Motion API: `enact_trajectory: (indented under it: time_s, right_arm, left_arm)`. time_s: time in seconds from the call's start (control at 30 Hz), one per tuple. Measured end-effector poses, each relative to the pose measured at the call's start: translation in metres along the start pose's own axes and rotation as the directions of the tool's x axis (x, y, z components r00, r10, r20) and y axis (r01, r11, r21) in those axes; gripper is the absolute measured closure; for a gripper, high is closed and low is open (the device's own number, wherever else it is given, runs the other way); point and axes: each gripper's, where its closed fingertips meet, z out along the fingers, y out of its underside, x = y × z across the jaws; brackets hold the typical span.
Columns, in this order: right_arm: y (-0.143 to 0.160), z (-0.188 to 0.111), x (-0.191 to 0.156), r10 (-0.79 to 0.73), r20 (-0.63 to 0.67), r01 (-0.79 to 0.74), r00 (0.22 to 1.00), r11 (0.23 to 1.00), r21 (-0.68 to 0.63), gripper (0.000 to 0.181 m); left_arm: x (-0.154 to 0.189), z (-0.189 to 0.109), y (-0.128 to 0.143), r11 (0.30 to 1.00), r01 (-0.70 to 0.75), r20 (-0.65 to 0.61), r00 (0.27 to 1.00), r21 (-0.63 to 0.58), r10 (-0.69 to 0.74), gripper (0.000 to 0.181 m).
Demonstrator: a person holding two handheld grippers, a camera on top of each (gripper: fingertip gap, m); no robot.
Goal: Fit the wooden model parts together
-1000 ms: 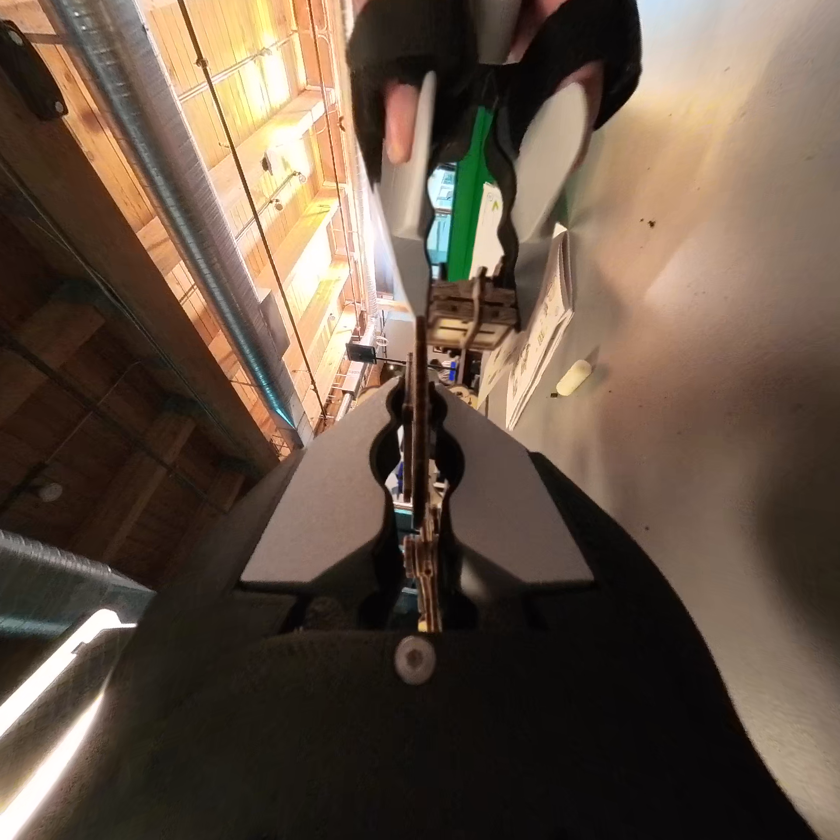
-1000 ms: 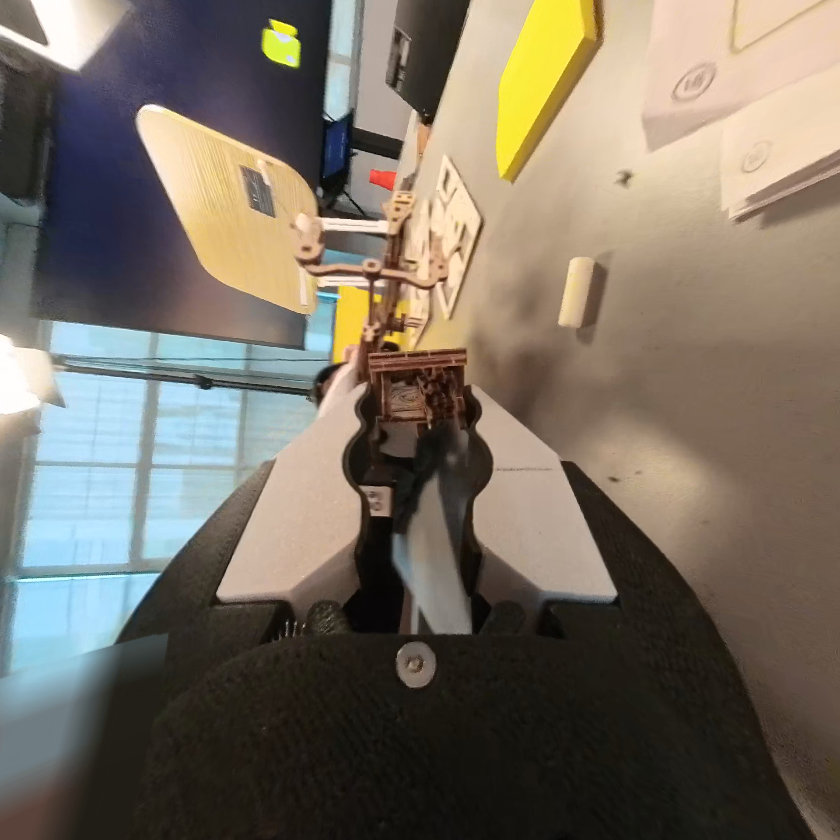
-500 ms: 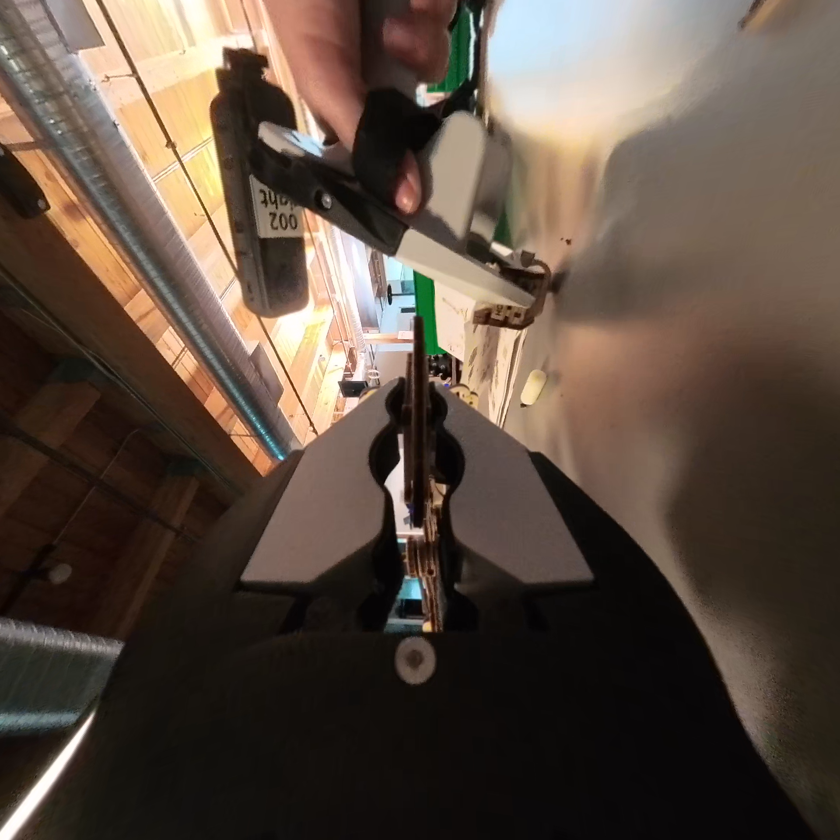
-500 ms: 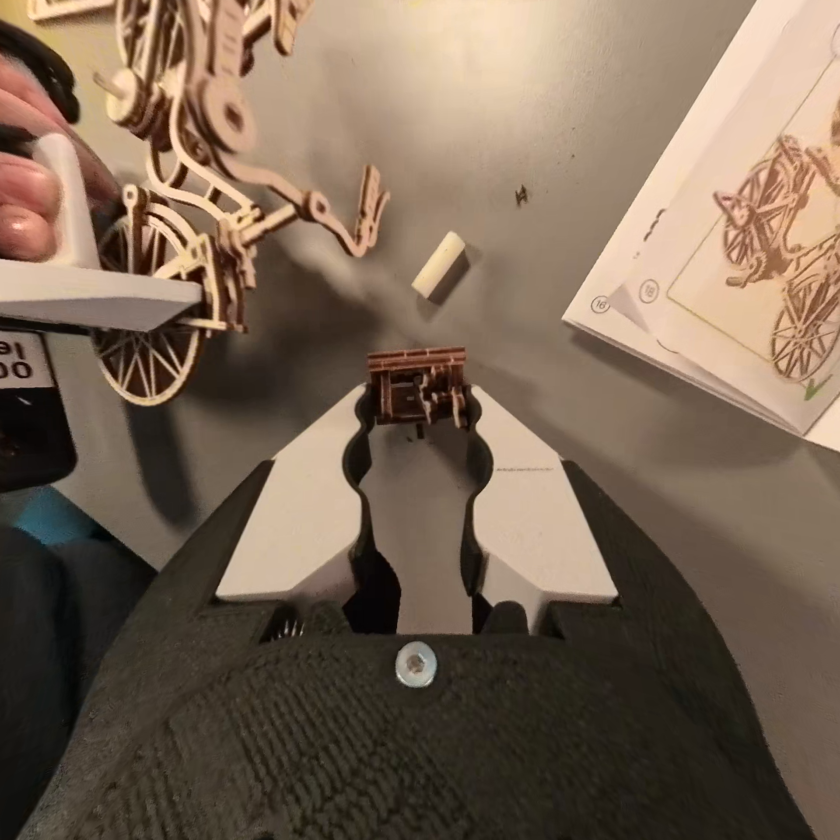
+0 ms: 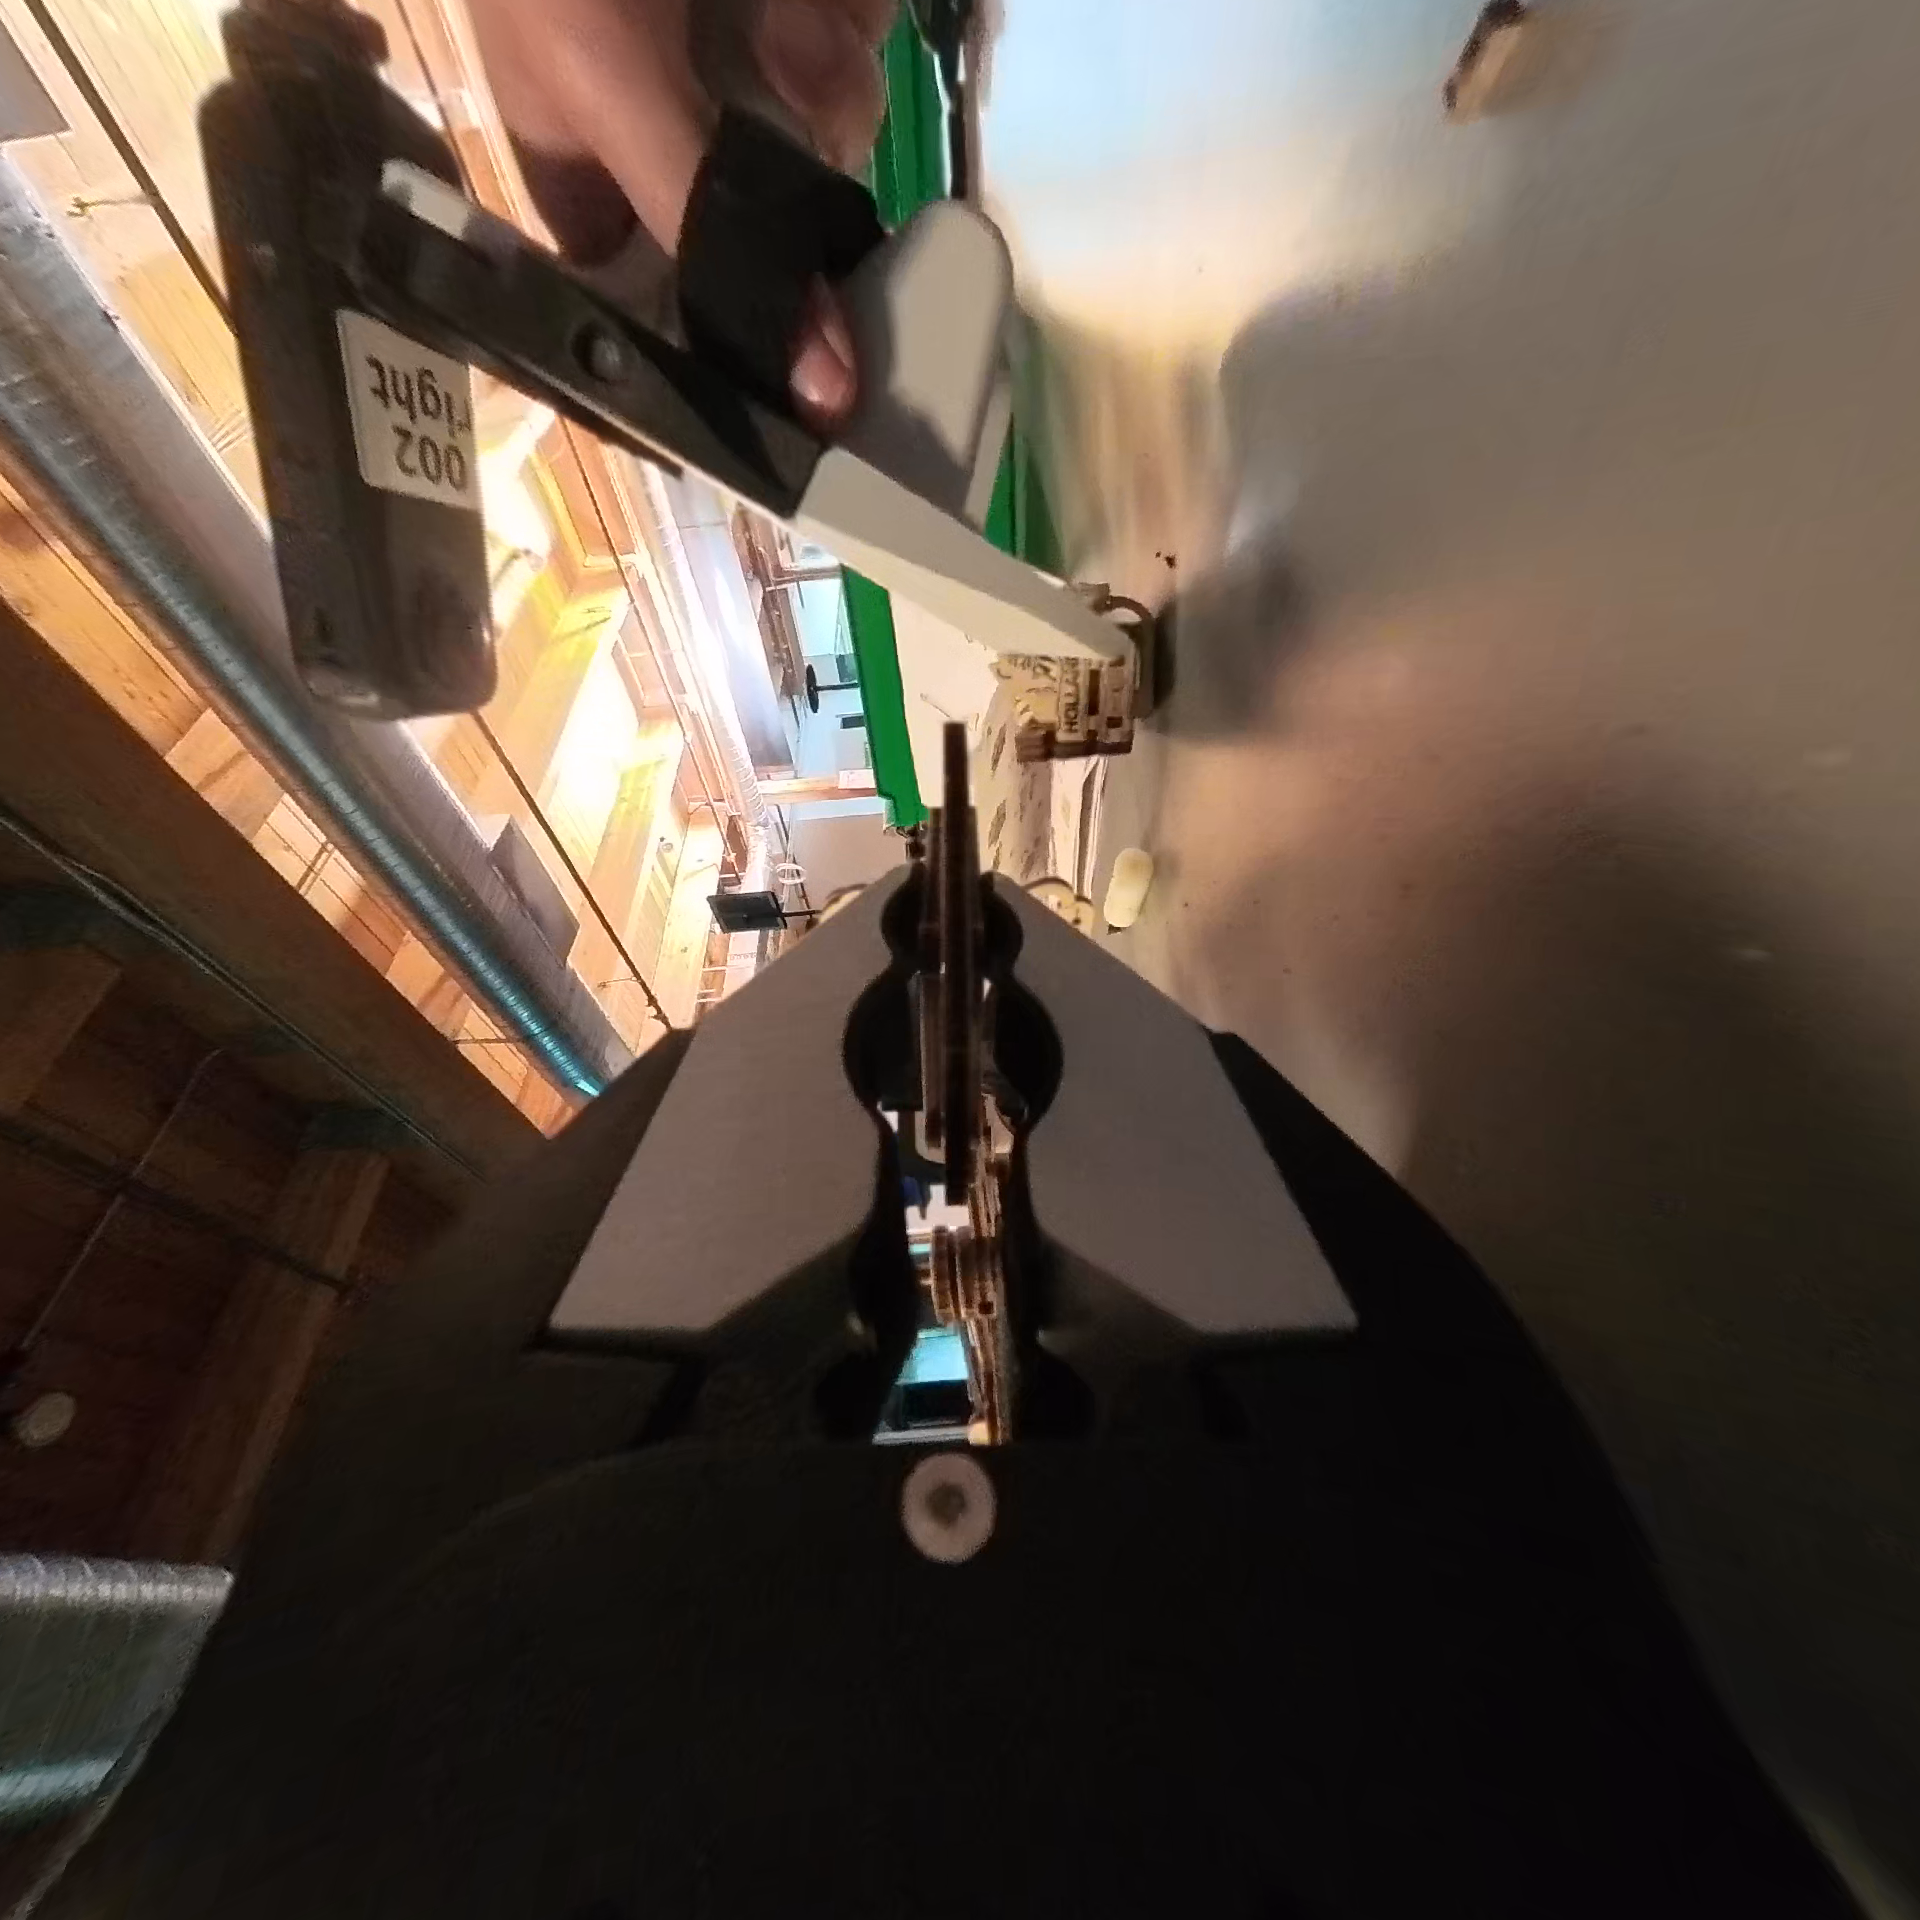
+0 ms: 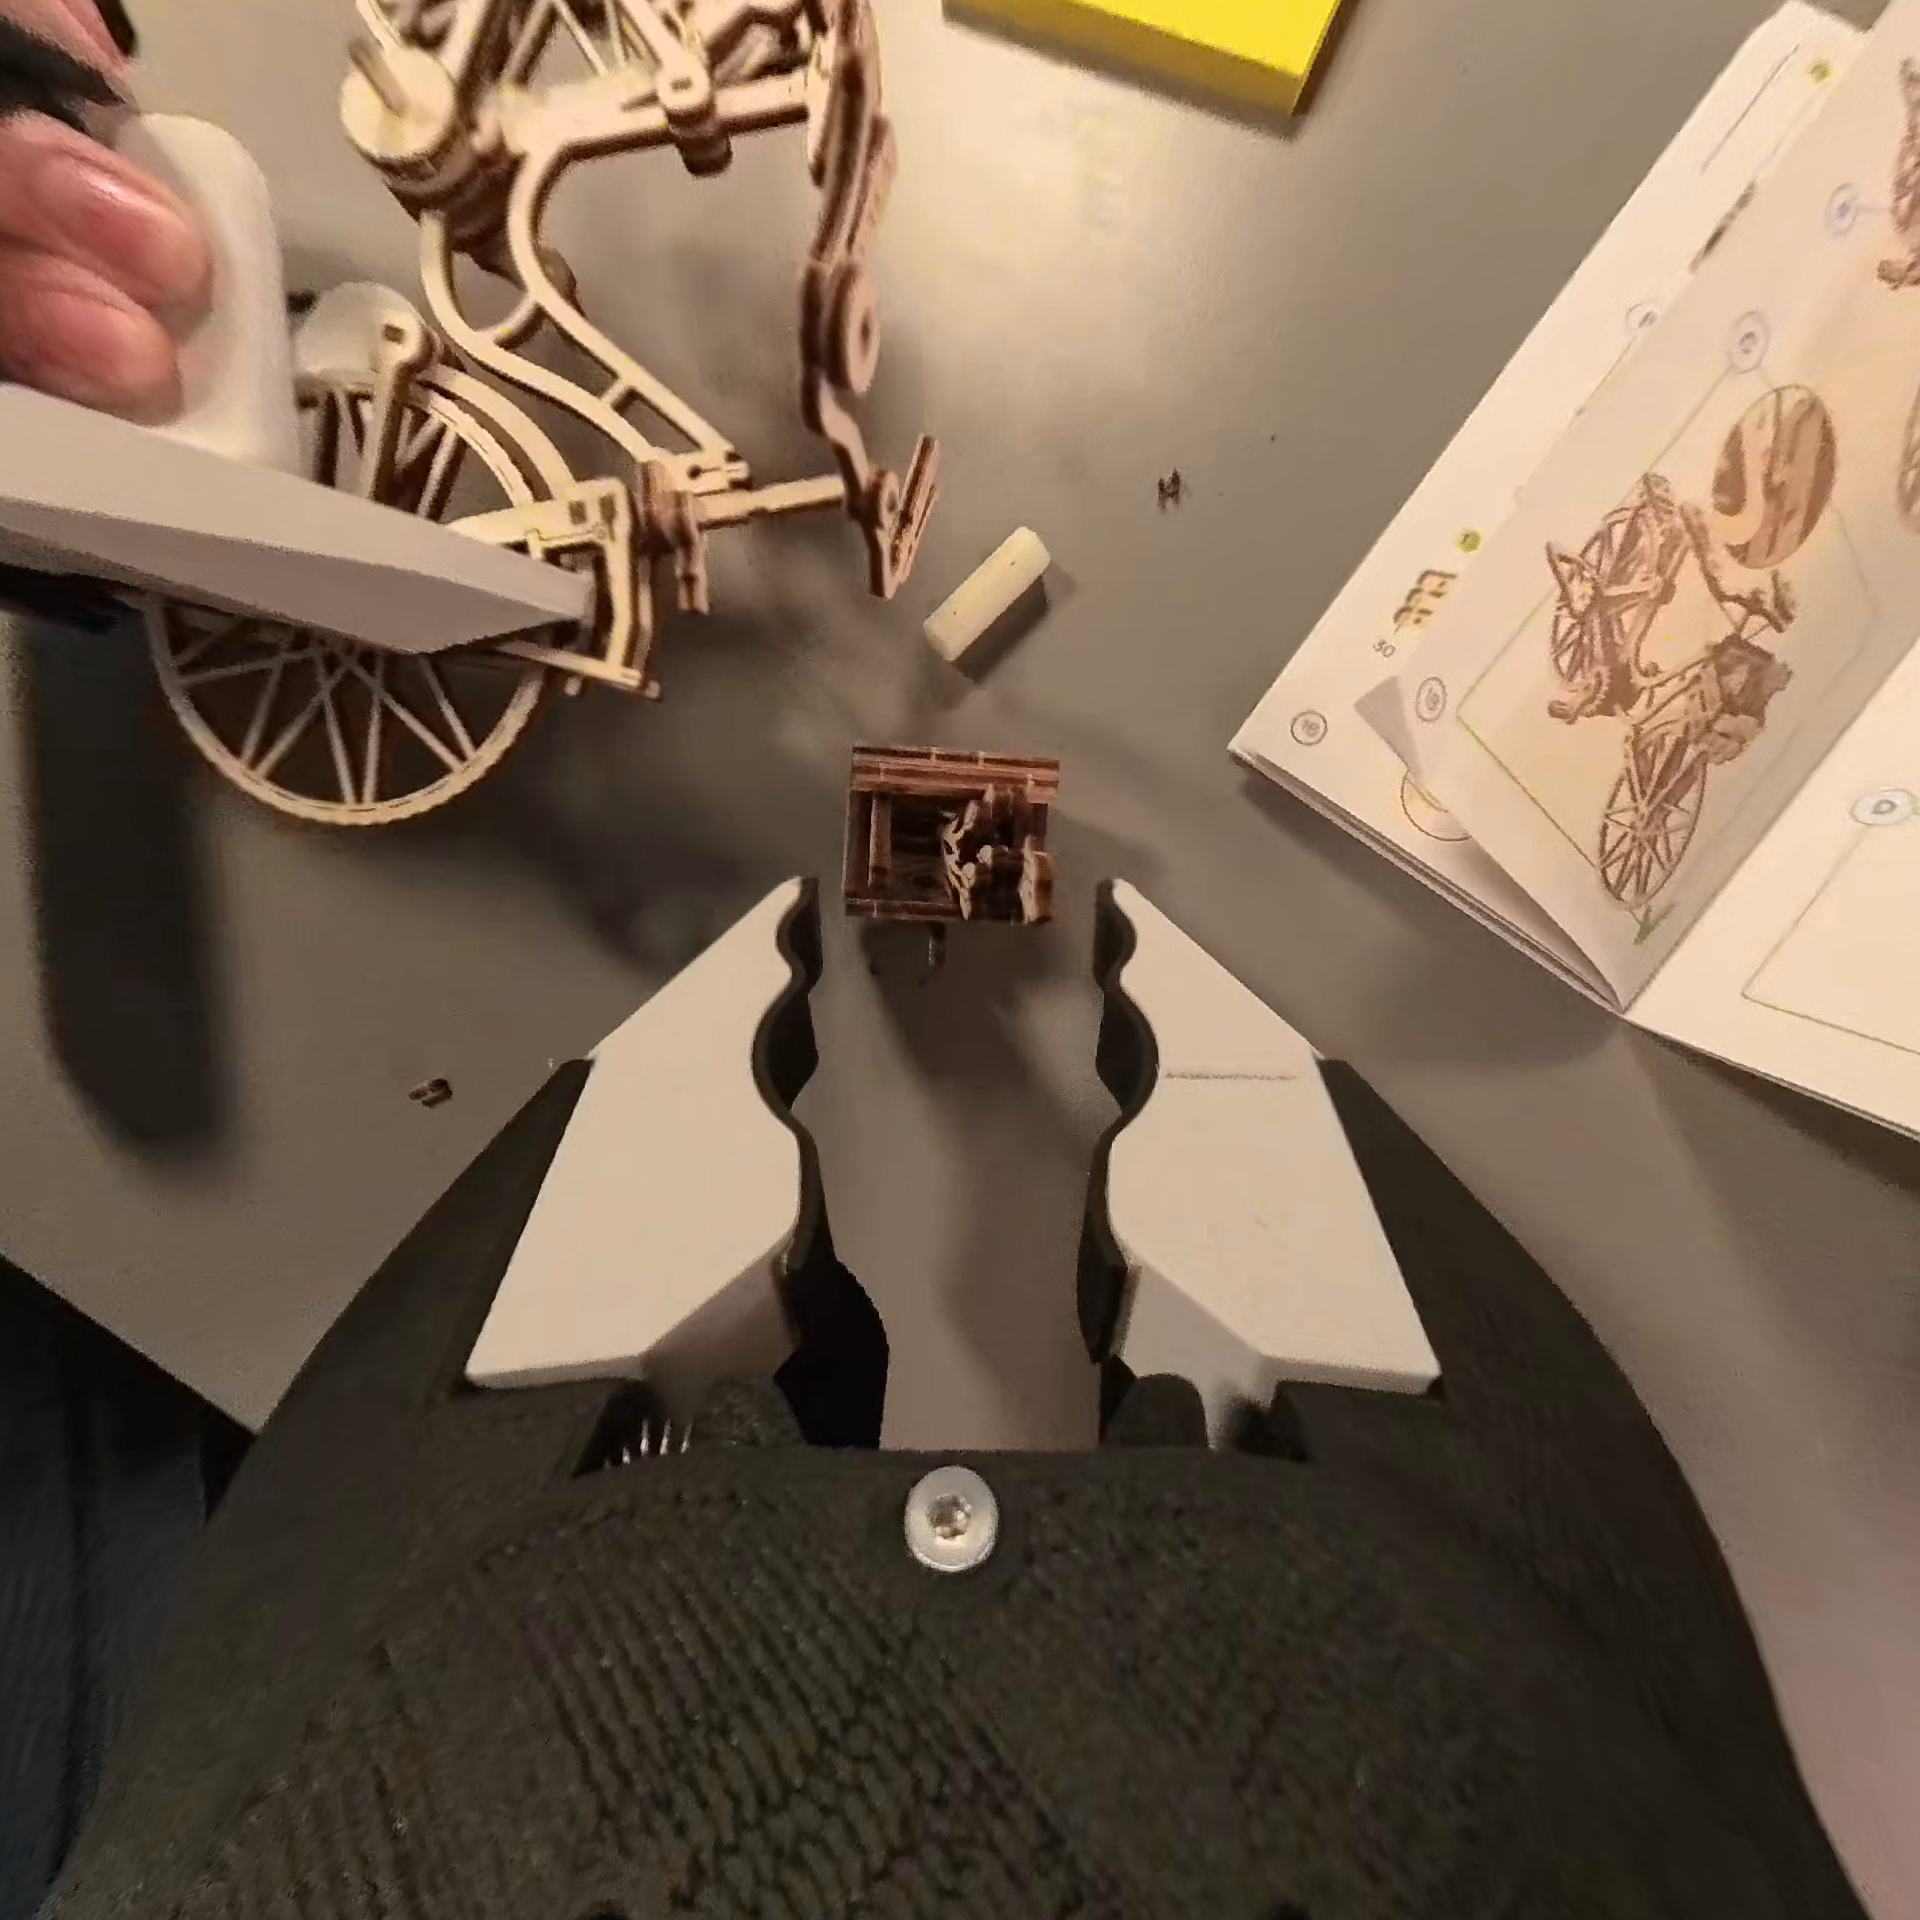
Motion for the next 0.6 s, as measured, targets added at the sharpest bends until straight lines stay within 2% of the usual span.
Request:
enact_trajectory:
  time_s: [0.1, 0.17, 0.23, 0.3, 0.4, 0.47, 0.5, 0.6]
  right_arm:
    - [-0.004, -0.003, -0.004, 0.031, 0.025, -0.033, 0.999, 0.998, 0.061, 0.13]
    - [-0.003, -0.001, -0.006, 0.033, 0.035, -0.035, 0.999, 0.998, 0.056, 0.131]
    - [-0.004, 0.0, -0.004, 0.008, 0.015, -0.009, 1.0, 0.998, 0.062, 0.146]
    - [-0.006, -0.002, -0.001, 0.018, 0.004, -0.018, 1.0, 0.996, 0.084, 0.146]
    - [-0.023, -0.015, -0.006, 0.137, 0.115, -0.161, 0.984, 0.96, 0.23, 0.146]
    - [-0.037, -0.027, -0.016, 0.259, 0.32, -0.361, 0.911, 0.876, 0.319, 0.147]
    - [-0.044, -0.033, -0.021, 0.311, 0.44, -0.474, 0.842, 0.816, 0.33, 0.147]
    - [-0.051, -0.042, -0.032, 0.385, 0.707, -0.711, 0.593, 0.663, 0.234, 0.147]
  left_arm:
    - [0.002, 0.0, -0.001, 1.0, 0.004, -0.014, 1.0, 0.003, -0.004, 0.175]
    - [0.003, 0.0, -0.001, 1.0, 0.001, -0.019, 1.0, 0.003, -0.001, 0.175]
    - [0.004, -0.001, -0.001, 1.0, 0.0, -0.02, 1.0, 0.006, 0.0, 0.175]
    - [0.002, -0.001, -0.001, 1.0, 0.001, -0.013, 1.0, 0.002, -0.001, 0.175]
    - [-0.003, -0.003, 0.0, 1.0, 0.006, 0.015, 1.0, 0.0, -0.006, 0.174]
    - [-0.009, -0.004, 0.002, 1.0, 0.005, 0.048, 0.999, -0.013, -0.004, 0.174]
    - [-0.011, -0.004, 0.001, 1.0, 0.007, 0.058, 0.998, -0.01, -0.007, 0.174]
    - [-0.017, -0.006, 0.001, 1.0, 0.013, 0.091, 0.996, -0.008, -0.013, 0.174]
